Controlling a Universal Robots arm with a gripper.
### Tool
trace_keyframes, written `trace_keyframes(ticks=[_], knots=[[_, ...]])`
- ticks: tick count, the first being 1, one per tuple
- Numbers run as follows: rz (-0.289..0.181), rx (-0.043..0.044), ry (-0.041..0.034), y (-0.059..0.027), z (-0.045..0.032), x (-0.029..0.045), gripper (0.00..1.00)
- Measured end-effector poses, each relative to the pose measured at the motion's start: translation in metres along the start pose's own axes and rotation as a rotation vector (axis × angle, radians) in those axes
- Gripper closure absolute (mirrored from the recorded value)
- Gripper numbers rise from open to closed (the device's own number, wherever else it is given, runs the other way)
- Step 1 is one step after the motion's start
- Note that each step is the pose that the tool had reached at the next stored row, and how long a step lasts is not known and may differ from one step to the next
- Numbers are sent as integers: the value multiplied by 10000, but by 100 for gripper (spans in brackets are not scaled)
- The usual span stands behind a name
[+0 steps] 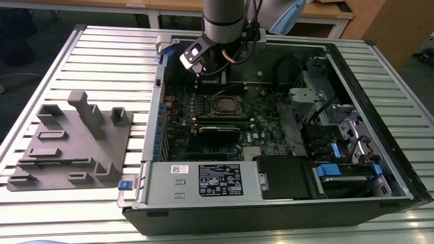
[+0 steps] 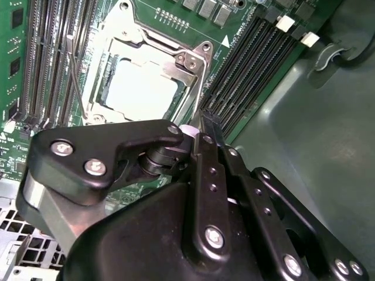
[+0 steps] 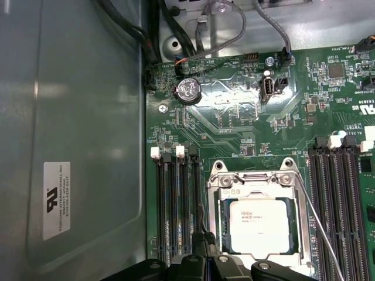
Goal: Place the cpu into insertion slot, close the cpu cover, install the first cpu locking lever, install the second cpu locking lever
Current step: 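Close the cpu cover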
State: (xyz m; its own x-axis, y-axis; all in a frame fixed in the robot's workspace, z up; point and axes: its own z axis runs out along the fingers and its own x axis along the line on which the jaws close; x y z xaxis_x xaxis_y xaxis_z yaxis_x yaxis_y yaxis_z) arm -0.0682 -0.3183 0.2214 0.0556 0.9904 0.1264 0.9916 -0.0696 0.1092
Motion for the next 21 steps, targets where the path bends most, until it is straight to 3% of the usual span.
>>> trace_keyframes(ticks=[8,21], knots=[[-2,-20,3,-3,22,-3,89],[328,-249,-45,-8,66,-8,89]])
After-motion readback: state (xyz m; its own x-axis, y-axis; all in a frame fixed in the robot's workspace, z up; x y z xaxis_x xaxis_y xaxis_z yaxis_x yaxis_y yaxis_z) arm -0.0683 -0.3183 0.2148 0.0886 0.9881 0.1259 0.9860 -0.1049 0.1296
